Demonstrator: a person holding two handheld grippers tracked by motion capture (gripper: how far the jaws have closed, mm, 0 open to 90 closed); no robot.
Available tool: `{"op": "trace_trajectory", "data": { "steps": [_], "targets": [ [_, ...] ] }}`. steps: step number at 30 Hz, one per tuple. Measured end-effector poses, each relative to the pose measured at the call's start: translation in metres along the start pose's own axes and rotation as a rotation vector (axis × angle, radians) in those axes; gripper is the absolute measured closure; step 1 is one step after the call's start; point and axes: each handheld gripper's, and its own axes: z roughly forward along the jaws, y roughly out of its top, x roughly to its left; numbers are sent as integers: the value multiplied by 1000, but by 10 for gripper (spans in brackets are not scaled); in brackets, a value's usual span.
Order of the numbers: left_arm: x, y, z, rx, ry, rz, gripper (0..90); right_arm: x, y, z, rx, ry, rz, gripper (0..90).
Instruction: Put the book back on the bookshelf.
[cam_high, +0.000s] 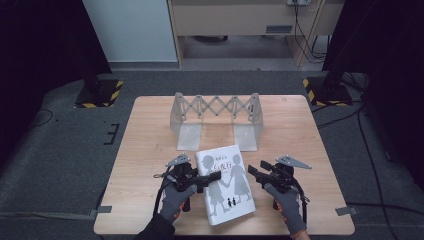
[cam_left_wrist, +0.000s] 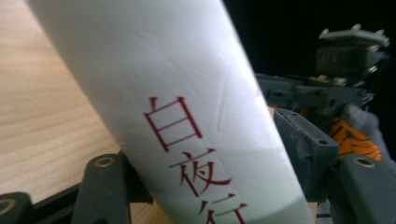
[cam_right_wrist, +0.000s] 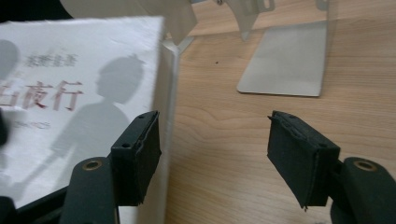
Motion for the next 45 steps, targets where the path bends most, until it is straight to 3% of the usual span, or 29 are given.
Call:
{"op": "trace_trajectory", "data": {
  "steps": [13, 23, 26, 31, 37, 45],
  "targets": [
    [1, 13, -6, -18, 17, 8, 424, -16, -2, -1, 26, -100, -31, 331],
    [2, 31, -3, -66, 55, 60, 443, -28, -3, -1, 50, -170, -64, 316],
    [6, 30, -6, -77, 58, 55, 443, -32, -2, -3, 48, -181, -63, 316],
    [9, 25, -12, -84, 30, 57, 442, -37, -6, 1, 85, -212, -74, 303],
    [4, 20, -20, -79, 17, 97, 438, -41, -8, 4, 118, -239, -99, 285],
    [0, 14, -24, -49, 5, 131, 414, -42, -7, 2, 114, -243, -105, 278]
  ]
}}
